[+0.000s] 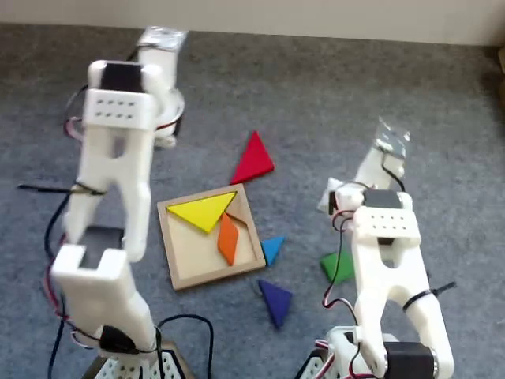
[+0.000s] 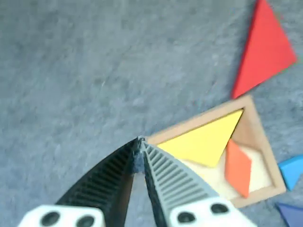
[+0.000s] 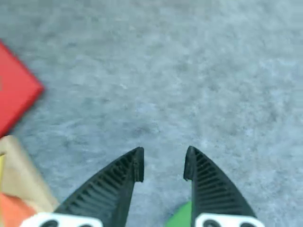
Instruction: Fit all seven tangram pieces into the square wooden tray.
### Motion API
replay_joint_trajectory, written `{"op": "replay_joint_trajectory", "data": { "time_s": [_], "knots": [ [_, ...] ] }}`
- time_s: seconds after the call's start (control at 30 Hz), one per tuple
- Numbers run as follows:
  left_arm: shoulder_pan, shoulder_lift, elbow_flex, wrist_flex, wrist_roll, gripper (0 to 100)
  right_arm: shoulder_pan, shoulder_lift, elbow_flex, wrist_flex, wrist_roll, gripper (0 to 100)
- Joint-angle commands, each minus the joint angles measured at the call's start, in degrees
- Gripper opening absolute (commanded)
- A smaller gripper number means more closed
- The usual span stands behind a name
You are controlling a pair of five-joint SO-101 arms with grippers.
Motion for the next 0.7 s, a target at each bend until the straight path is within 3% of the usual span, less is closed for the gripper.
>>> {"op": "replay_joint_trajectory", "data": {
  "time_s": [0.0, 0.27, 0.43, 0.67],
  "knots": [
    [-5.5, -13.5, 13.4, -1.7, 0.1, 1, -4.8, -1.5, -9.1, 5.5, -0.2, 15.7],
    [-12.9, -34.7, 50.0, -21.8, -2.7, 1, -13.7, 16.8, -31.3, 18.0, -0.6, 33.0],
    [-17.3, -43.0, 69.3, -34.7, -2.6, 1, -17.2, 28.8, -45.1, 17.9, -0.6, 33.3],
    [-24.1, -43.4, 83.1, -48.9, -2.9, 1, -23.2, 43.0, -60.5, 17.9, -0.7, 33.4]
  ]
}}
